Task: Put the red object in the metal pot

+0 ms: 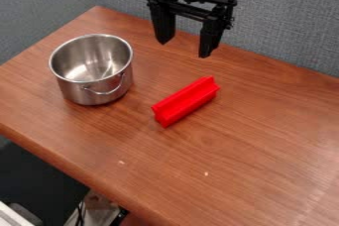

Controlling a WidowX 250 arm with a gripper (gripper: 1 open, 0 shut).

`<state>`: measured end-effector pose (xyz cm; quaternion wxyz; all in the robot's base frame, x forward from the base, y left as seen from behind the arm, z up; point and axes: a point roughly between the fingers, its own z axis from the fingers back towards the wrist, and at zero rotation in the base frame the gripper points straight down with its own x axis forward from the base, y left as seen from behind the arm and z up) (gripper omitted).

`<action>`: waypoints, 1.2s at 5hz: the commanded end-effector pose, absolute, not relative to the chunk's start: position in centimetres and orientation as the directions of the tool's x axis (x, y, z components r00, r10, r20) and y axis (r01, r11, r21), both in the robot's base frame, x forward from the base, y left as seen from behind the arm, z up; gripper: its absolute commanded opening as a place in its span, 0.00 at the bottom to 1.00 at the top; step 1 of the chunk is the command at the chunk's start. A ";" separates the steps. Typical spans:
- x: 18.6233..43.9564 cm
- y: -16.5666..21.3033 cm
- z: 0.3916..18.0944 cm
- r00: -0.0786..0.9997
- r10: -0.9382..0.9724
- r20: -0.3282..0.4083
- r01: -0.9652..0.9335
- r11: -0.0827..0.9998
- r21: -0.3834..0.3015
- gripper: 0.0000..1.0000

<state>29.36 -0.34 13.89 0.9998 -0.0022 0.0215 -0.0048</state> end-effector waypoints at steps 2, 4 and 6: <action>28.2 -0.8 10.4 0.964 -0.251 -0.088 0.252 0.968 0.007 1.00; 29.3 0.3 6.4 0.877 -0.467 -0.117 0.470 0.883 -0.001 1.00; 29.9 1.7 6.7 0.912 -0.398 -0.102 0.402 0.916 0.017 1.00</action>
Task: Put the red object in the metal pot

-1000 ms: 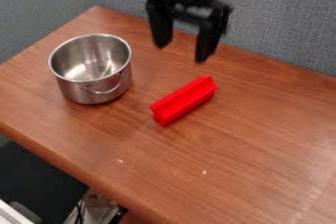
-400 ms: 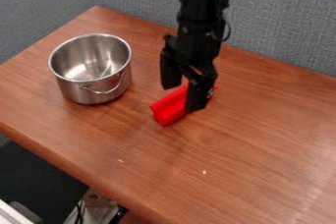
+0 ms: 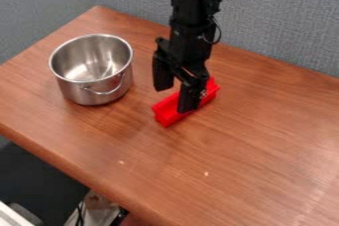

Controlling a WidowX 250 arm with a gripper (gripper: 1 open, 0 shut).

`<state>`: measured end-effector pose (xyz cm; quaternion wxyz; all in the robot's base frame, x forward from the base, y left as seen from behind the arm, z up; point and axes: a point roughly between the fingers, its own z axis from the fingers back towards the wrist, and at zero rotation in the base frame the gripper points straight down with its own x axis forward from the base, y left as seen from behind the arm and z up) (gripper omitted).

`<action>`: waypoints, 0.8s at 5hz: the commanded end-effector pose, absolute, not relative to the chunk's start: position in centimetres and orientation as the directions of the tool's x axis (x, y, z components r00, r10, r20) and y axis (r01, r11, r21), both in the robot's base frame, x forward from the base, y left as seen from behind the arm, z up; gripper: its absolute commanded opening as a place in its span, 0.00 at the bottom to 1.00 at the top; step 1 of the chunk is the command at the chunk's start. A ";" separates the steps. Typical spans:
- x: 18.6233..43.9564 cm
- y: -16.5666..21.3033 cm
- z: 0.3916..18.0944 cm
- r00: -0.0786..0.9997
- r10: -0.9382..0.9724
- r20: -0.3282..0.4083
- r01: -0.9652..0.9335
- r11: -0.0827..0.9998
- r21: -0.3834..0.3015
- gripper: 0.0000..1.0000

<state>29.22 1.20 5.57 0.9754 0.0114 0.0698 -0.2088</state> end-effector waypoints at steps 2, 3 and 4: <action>32.0 1.3 5.4 0.918 -0.367 -0.149 0.370 0.929 -0.007 1.00; 31.6 0.3 4.8 0.902 -0.395 -0.175 0.399 0.917 -0.014 1.00; 31.1 -0.5 4.3 0.887 -0.418 -0.199 0.422 0.906 -0.020 0.00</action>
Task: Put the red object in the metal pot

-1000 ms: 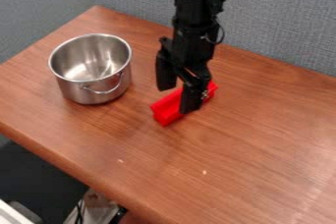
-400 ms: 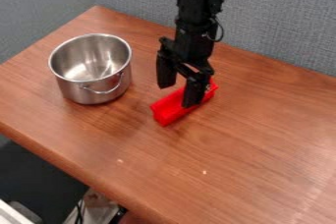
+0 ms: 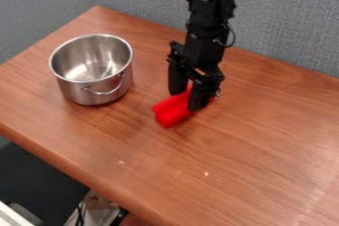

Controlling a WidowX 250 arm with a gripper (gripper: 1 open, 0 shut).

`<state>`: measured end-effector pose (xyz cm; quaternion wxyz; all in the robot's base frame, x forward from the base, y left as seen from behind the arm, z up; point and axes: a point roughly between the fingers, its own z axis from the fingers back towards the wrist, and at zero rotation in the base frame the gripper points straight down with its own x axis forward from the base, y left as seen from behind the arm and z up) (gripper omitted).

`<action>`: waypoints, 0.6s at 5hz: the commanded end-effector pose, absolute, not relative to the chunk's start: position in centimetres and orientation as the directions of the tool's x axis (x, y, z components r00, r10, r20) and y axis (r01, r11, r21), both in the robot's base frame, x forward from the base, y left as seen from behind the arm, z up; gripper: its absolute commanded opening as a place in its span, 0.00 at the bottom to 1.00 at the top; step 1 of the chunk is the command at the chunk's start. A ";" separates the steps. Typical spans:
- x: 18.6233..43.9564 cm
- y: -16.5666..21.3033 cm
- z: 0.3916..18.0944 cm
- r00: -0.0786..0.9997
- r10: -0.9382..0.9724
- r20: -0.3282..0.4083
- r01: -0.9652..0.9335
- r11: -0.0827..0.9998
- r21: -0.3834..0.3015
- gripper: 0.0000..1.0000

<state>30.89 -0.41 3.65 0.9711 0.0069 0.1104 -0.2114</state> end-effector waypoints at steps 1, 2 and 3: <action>30.6 -1.3 4.2 0.870 -0.440 -0.222 0.446 0.895 -0.025 0.00; 30.3 -0.1 4.6 0.900 -0.388 -0.197 0.392 0.920 -0.020 0.00; 30.1 1.2 5.0 0.930 -0.324 -0.171 0.327 0.945 -0.013 0.00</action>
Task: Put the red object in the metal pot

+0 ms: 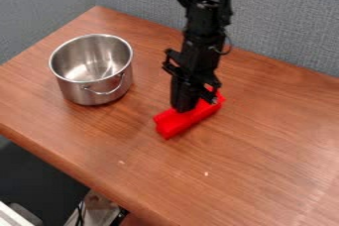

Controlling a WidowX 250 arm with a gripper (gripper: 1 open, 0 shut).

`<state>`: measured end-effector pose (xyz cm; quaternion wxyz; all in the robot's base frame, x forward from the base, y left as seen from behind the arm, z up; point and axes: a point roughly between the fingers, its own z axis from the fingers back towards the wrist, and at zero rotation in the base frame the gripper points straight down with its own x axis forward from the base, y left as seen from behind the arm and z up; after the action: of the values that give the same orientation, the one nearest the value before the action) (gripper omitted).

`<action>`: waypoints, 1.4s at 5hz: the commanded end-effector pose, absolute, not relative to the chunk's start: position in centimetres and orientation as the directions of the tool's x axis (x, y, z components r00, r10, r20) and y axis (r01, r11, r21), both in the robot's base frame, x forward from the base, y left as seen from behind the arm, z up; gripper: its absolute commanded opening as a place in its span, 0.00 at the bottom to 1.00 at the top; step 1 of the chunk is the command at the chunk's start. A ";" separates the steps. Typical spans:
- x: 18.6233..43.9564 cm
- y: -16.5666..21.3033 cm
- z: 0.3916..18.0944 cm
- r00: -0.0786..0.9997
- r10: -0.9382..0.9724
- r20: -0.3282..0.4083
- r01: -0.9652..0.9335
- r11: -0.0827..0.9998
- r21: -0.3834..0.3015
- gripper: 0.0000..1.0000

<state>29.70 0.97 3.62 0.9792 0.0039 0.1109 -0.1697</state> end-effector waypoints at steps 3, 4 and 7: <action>29.4 2.8 3.8 0.961 -0.257 -0.100 0.250 0.965 -0.080 0.00; 28.8 2.4 3.9 0.972 -0.226 -0.069 0.221 0.972 -0.082 0.00; 30.9 1.4 3.7 0.890 -0.456 -0.030 0.452 0.888 -0.081 0.00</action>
<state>30.56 1.61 3.28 0.9733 -0.0399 0.0343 -0.2232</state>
